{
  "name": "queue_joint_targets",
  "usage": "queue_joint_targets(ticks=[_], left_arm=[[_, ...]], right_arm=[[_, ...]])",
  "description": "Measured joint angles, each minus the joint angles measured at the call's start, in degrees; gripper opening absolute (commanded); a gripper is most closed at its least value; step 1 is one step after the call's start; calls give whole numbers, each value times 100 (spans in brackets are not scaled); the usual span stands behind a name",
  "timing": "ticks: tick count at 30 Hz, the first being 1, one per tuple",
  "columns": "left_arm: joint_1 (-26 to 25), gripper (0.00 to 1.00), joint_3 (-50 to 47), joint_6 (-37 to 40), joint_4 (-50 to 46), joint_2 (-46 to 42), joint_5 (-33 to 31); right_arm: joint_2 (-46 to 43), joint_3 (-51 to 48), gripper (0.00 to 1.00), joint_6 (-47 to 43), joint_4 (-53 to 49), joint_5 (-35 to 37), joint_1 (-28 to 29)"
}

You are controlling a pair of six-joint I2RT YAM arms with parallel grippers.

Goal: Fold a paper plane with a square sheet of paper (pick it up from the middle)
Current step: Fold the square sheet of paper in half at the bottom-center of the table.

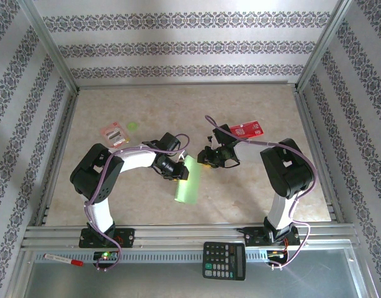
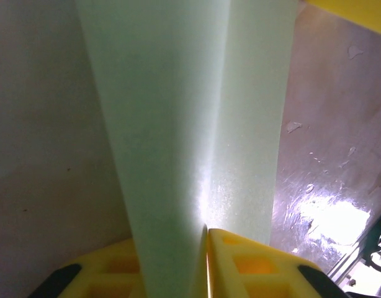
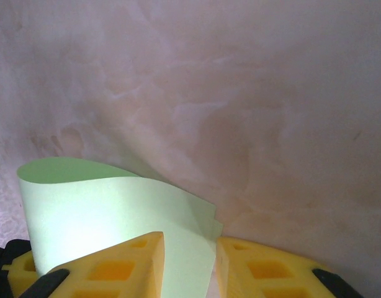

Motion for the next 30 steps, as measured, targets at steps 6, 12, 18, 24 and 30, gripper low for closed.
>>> queue_joint_targets(ticks=[6, 12, 18, 24, 30], left_arm=[[0, 18, 17, 24, -42, 15, -50], [4, 16, 57, 76, -96, 57, -55], [4, 15, 101, 131, -166, 92, -52], [7, 15, 111, 160, -184, 107, -50], [4, 20, 170, 201, -249, 127, -44]], right_arm=[[37, 76, 29, -37, -98, -37, 0], [96, 168, 30, -83, -179, -87, 0], [160, 249, 30, -85, -238, -140, 0], [197, 310, 29, -85, -293, -164, 0], [201, 321, 29, -85, -302, -166, 0]])
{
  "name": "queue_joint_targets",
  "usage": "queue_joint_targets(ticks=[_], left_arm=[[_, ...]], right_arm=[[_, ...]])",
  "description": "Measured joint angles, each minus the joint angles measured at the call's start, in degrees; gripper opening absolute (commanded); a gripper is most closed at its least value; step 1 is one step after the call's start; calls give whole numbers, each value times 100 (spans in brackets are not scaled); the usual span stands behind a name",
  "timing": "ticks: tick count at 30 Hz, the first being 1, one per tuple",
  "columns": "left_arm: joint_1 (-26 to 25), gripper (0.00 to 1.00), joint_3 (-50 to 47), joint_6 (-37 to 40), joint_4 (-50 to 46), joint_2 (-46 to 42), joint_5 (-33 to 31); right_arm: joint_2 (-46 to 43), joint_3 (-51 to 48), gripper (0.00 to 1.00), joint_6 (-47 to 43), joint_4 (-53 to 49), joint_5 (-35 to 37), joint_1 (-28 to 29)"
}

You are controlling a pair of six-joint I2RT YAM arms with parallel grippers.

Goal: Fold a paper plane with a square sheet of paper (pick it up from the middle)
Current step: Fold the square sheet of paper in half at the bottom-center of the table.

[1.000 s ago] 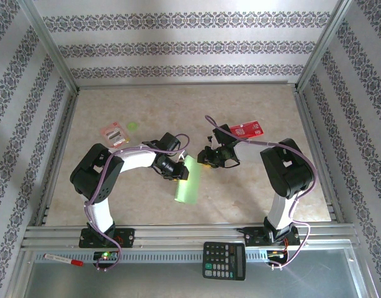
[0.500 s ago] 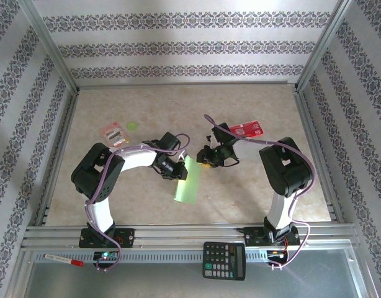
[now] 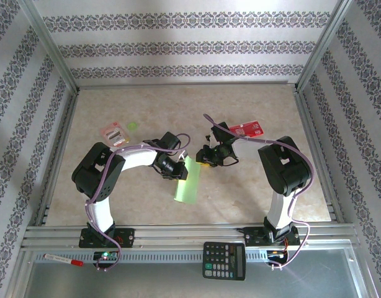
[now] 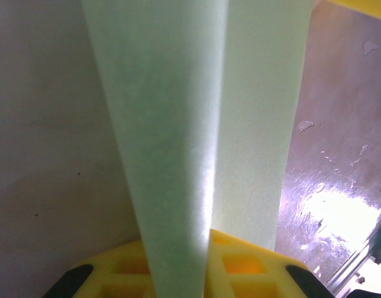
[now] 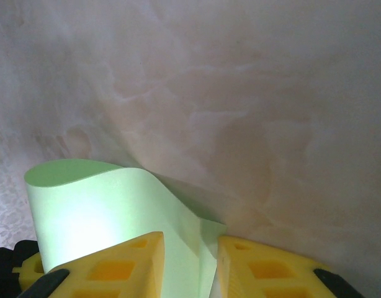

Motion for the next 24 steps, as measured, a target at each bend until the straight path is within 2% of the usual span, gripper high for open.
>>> queue_joint_targets(ticks=[11, 15, 24], left_arm=[[0, 21, 37, 74, -55, 11, 9], [0, 19, 50, 74, -74, 22, -9], [0, 16, 50, 70, -90, 22, -74]], right_arm=[[0, -2, 29, 4, 63, -57, -2], [120, -4, 29, 2, 564, -138, 68], [72, -133, 32, -70, 852, -170, 33]])
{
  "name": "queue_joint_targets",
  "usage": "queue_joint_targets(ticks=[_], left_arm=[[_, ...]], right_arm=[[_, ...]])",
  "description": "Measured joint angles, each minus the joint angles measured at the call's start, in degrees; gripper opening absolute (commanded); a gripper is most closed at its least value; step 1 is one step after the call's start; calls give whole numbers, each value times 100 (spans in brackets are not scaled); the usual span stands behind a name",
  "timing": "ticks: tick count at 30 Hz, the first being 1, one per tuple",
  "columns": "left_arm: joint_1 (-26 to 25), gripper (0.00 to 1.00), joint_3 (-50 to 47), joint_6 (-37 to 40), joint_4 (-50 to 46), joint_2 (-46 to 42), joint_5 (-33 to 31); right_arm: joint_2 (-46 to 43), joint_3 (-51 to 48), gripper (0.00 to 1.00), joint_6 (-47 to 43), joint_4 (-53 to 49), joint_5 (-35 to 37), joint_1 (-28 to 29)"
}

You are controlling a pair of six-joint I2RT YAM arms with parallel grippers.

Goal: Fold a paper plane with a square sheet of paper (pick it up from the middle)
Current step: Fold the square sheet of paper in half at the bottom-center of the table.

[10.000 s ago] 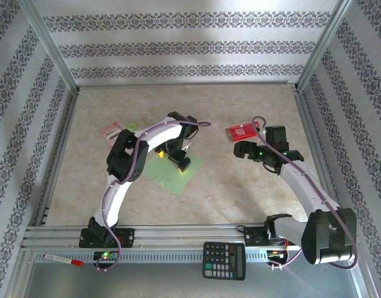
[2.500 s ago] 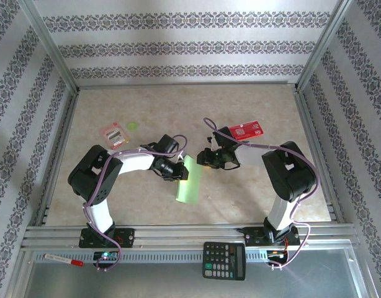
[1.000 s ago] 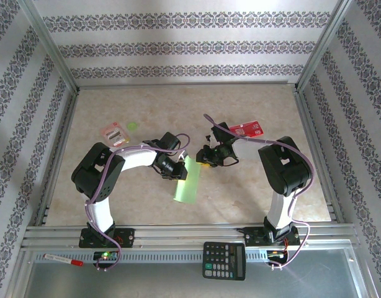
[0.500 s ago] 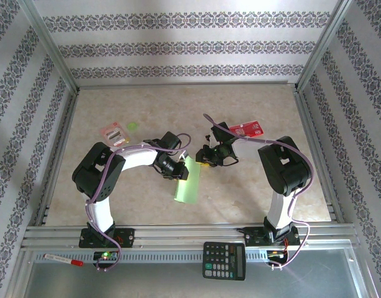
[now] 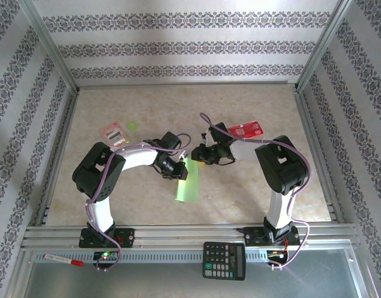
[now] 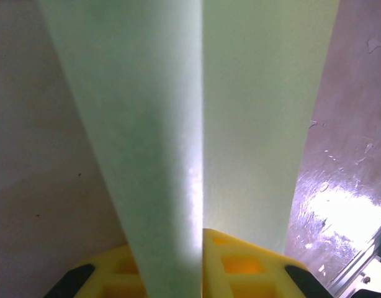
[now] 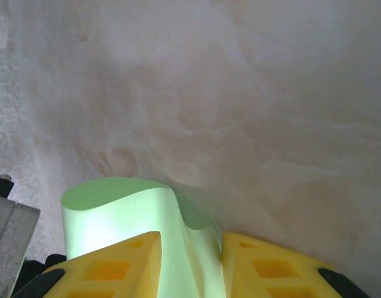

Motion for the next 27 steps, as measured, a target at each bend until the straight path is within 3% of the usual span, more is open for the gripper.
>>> queue_joint_targets(ticks=[14, 27], left_arm=[[0, 15, -63, -181, 68, -22, -9], [0, 17, -79, -264, 105, -24, -2]], right_arm=[[-1261, -520, 33, -363, -345, 127, -354], [-1360, -863, 33, -385, -461, 271, -249]])
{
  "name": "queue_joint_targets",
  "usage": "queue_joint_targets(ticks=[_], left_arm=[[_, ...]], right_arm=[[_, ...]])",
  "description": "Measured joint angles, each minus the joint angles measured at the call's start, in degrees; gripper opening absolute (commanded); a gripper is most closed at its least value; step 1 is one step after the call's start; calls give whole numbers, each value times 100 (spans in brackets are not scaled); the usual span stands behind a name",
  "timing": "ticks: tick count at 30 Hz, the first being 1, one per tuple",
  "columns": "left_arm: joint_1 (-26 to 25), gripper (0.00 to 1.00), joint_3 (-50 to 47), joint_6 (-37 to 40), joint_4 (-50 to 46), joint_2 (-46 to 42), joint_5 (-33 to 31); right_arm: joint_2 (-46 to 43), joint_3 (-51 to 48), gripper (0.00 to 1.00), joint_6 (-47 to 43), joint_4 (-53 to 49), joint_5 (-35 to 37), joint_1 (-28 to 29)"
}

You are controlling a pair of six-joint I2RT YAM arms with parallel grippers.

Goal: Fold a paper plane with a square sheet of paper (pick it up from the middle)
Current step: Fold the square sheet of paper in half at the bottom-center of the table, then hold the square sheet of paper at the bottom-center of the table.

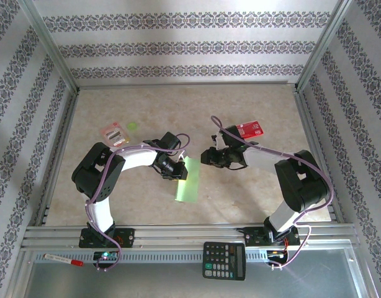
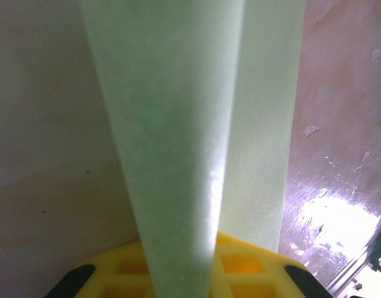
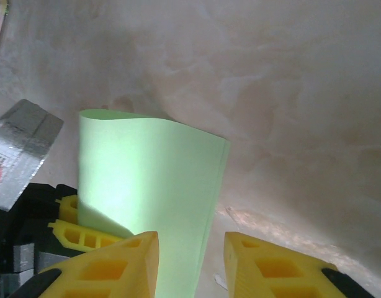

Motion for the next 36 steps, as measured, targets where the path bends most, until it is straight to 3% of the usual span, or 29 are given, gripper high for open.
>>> queue_joint_targets(ticks=[10, 36], left_arm=[[0, 17, 2, 2, -2, 2, -2], [0, 18, 7, 4, -2, 15, 0]], right_arm=[[-177, -133, 33, -131, -153, 28, -326], [-192, -254, 32, -129, -190, 35, -308]])
